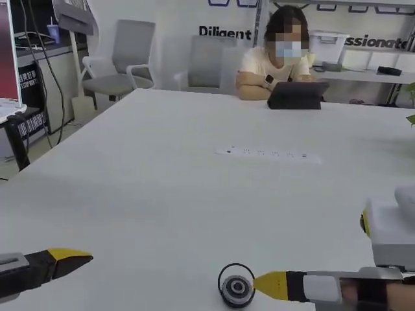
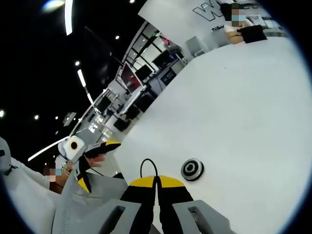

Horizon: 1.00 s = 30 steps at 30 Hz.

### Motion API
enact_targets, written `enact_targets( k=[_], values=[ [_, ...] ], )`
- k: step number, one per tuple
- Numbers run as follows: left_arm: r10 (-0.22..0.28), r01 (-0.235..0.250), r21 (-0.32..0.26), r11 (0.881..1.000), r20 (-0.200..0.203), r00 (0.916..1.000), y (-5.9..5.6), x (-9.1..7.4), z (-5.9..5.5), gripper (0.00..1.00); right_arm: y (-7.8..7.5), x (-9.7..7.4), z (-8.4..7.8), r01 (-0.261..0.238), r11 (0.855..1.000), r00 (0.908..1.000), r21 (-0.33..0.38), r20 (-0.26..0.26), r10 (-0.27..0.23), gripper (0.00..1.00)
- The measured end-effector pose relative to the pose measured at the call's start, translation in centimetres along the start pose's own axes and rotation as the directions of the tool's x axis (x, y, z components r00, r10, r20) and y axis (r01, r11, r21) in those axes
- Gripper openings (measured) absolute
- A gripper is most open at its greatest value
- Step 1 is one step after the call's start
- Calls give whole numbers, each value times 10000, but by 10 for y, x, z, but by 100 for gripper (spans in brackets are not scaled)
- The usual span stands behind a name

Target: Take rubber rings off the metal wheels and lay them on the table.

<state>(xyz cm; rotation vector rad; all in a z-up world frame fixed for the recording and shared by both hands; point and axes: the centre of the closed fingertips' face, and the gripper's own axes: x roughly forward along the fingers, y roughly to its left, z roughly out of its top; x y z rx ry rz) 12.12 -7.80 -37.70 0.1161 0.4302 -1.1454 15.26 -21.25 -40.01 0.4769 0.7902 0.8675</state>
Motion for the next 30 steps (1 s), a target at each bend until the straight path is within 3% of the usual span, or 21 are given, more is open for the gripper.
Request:
enact_targets(
  k=[17, 30],
  values=[
    [-73, 74, 63, 10000, -179, 9998, -3, 1, -3, 99, 16, 16, -1, -63, 9946, 9992, -1036, -399, 22, 0],
    [-82, 82, 14, 10000, -179, 9998, -5, 2, -4, 98, 26, 38, -11, 20, 9801, 9968, -1986, -775, -177, 0]
  ],
)
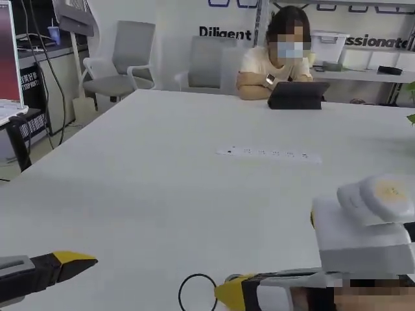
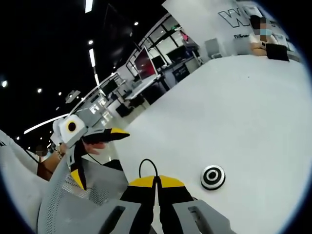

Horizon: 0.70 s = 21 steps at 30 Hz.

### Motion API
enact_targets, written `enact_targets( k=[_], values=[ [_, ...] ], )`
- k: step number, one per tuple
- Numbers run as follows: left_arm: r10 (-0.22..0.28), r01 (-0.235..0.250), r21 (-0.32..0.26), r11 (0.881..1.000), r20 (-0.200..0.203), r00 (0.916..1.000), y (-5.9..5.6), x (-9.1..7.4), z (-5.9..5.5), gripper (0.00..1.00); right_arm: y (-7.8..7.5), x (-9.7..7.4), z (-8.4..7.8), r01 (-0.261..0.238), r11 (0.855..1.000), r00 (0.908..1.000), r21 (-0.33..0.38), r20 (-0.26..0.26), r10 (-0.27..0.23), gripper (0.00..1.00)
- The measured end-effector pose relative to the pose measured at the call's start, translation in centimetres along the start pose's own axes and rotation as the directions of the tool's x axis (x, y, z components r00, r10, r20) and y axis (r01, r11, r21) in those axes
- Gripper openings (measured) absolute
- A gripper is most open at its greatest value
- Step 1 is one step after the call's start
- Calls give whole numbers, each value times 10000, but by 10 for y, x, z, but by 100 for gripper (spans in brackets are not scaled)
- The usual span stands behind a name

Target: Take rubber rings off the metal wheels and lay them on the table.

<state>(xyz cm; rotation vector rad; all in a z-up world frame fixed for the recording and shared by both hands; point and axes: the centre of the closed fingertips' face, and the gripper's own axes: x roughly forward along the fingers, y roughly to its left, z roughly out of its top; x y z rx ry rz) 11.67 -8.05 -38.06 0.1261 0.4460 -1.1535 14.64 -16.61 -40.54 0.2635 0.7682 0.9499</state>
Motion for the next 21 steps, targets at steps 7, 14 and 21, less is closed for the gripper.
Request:
enact_targets(
  k=[7, 14, 21],
  values=[
    [14, -14, -66, 10000, 87, 10000, 0, 0, 1, 98, -2, 13, -14, 297, 9976, 9985, -618, -450, -325, 0],
    [49, -47, -135, 9999, 131, 9999, 1, 0, 1, 97, -11, 25, -21, 724, 9916, 9956, -1070, -521, -783, 0],
    [76, -72, -199, 9998, 199, 9998, 2, 0, 1, 96, -23, 33, -33, 1095, 9855, 9893, -1294, -818, -1206, 0]
  ],
)
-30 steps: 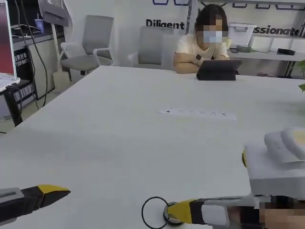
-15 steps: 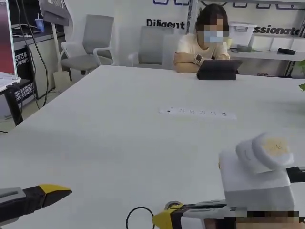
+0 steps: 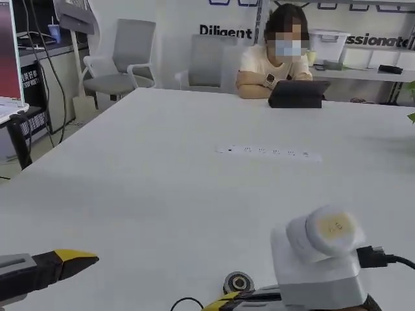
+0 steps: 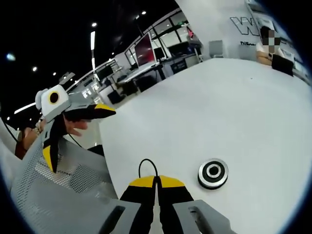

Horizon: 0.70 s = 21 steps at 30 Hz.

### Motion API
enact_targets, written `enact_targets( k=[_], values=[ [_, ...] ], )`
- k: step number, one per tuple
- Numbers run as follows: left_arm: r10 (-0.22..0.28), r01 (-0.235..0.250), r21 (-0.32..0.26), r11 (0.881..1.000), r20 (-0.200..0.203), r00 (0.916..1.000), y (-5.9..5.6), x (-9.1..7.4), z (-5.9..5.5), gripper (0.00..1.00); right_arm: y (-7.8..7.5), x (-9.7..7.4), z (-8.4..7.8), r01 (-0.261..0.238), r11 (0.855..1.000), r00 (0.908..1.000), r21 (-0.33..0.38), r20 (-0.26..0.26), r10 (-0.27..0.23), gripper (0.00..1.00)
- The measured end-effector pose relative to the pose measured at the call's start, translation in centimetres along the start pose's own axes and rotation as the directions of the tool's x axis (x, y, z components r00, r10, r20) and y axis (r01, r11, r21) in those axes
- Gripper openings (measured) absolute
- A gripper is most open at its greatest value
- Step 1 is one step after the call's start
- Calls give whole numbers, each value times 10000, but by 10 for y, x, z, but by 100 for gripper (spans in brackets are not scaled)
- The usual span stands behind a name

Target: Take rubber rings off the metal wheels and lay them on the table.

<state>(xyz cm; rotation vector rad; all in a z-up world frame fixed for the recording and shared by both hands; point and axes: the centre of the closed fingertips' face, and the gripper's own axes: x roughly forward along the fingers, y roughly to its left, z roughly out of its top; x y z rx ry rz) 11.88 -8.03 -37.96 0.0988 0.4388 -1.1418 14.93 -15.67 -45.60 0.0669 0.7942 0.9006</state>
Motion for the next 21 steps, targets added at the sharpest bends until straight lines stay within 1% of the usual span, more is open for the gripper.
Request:
enact_targets(
  k=[2, 4, 6, 8, 10, 13, 19, 21],
  values=[
    [-5, 5, -21, 10000, -4, 10000, 0, 0, 0, 96, -3, 3, -4, 255, 9990, 9996, -378, -95, -259, 0],
    [-20, 20, -45, 10000, -15, 10000, 0, 0, -1, 96, -2, 4, -5, 272, 9980, 9995, -574, -148, -281, 0],
    [-36, 36, -69, 10000, 58, 10000, -1, 0, 0, 95, -3, 7, -6, 343, 9964, 9992, -773, -174, -358, 0],
    [-9, 10, -114, 9999, 149, 9999, 0, 0, 2, 95, -4, 9, -5, 413, 9961, 9990, -784, -107, -423, 0],
    [9, -7, -170, 9999, 156, 9999, 0, -1, 1, 95, -4, 10, -7, 367, 9958, 9991, -844, -179, -383, 0],
    [-8, 11, -207, 9998, 154, 9999, 0, 0, 1, 95, -6, 11, -12, 437, 9937, 9983, -1032, -331, -473, 0],
    [-12, 16, -268, 9996, 155, 9999, 0, 0, 1, 95, -7, 11, -8, 434, 9922, 9986, -1166, -236, -464, 0],
    [-1, 5, -296, 9996, 138, 9999, 0, 0, 0, 95, -9, 10, -6, 527, 9901, 9985, -1301, -104, -545, 3]
  ],
)
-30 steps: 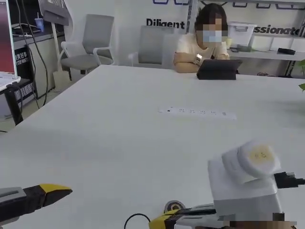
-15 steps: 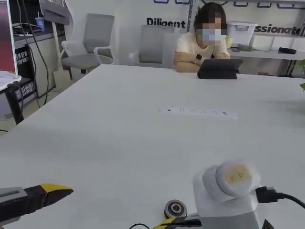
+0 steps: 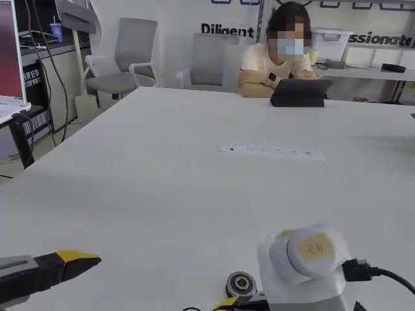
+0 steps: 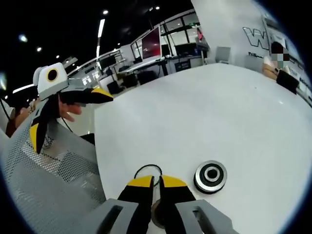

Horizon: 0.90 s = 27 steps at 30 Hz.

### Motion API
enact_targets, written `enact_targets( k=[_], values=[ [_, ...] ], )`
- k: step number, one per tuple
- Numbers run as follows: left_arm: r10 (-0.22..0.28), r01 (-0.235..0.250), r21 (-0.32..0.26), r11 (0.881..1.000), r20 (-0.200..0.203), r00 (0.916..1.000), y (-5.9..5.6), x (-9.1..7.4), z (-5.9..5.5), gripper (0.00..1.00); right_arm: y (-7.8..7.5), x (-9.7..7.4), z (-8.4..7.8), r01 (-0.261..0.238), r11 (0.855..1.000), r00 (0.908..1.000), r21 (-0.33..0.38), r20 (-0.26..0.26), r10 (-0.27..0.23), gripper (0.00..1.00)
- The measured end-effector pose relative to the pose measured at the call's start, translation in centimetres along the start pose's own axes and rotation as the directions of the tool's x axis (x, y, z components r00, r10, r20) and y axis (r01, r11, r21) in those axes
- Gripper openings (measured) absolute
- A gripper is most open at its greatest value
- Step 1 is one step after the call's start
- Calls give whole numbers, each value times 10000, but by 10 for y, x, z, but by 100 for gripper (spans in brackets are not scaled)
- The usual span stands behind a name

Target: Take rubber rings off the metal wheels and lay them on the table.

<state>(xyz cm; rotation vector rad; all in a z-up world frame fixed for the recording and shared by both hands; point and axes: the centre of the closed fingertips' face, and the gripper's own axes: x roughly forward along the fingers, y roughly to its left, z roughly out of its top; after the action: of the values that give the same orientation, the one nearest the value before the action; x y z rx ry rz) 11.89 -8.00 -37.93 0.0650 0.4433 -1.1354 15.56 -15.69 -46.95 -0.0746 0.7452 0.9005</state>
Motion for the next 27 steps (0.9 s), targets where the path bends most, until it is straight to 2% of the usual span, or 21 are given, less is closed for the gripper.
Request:
enact_targets(
  k=[2, 6, 9, 12, 19, 27],
  values=[
    [0, 0, 1, 10000, -6, 10000, 0, 0, 0, 95, -1, 0, 0, 25, 10000, 10000, 6, 9, -25, 5],
    [20, -19, 14, 10000, -57, 10000, 0, 0, -1, 94, -5, -3, 1, 125, 9999, 9999, 7, -10, -125, 4],
    [20, -20, 29, 10000, -93, 10000, 0, 0, -1, 94, -8, -6, 6, 140, 9998, 9998, 141, 164, -142, 4],
    [25, -24, 77, 10000, -156, 9999, 0, 0, -2, 94, -13, -12, 15, 277, 9991, 9986, 310, 446, -290, 5],
    [26, -25, 72, 10000, -216, 9998, 0, 0, -3, 94, -16, -26, 36, 230, 9982, 9925, 551, 1189, -295, 10],
    [-18, 20, 64, 10000, -327, 9995, 0, 0, -5, 94, -13, -41, 53, 288, 9996, 9842, -33, 1750, -278, 12]
  ],
)
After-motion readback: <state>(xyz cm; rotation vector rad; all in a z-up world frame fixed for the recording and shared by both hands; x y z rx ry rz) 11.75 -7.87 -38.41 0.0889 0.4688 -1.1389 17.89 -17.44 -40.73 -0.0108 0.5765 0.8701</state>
